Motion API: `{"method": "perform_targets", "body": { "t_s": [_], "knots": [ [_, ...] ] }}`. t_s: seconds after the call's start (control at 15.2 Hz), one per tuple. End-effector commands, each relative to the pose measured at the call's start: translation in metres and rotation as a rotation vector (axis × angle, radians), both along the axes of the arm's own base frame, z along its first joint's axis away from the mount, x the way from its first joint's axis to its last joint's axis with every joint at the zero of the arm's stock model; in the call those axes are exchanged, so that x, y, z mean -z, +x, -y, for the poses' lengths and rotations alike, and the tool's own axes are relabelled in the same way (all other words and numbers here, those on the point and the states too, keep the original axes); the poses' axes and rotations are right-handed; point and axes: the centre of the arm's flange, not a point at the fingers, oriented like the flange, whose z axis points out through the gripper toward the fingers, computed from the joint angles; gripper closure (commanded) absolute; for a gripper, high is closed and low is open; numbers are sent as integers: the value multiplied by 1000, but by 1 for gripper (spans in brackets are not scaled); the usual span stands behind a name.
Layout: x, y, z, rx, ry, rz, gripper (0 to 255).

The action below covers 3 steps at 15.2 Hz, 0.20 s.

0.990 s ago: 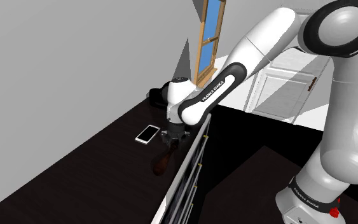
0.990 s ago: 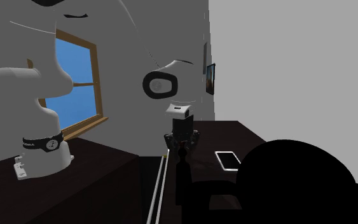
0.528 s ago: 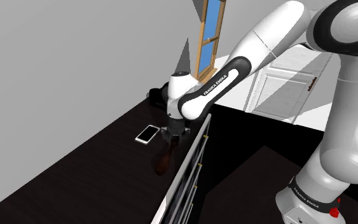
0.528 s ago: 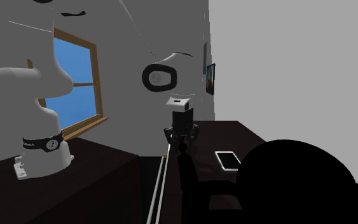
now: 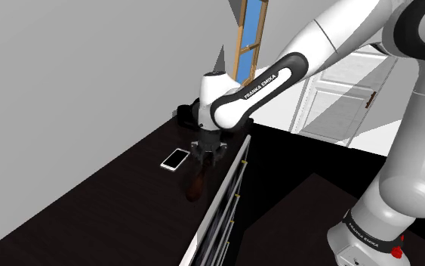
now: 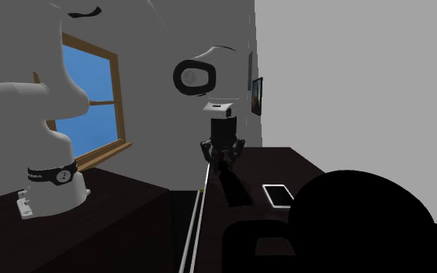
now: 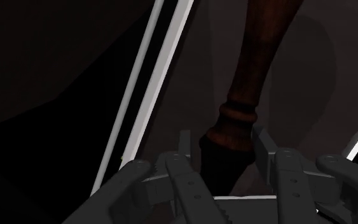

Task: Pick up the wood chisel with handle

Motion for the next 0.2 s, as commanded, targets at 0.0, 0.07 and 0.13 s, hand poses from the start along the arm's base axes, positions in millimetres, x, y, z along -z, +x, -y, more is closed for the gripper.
{"method": "perform_targets", "body": {
  "t_s": [0.0,0.07,0.13],
  "knots": [
    [-10,0,1,0,0,0,255],
    [-11,0,1,0,0,0,255],
    [-11,0,1,0,0,0,255]
  ]
}}
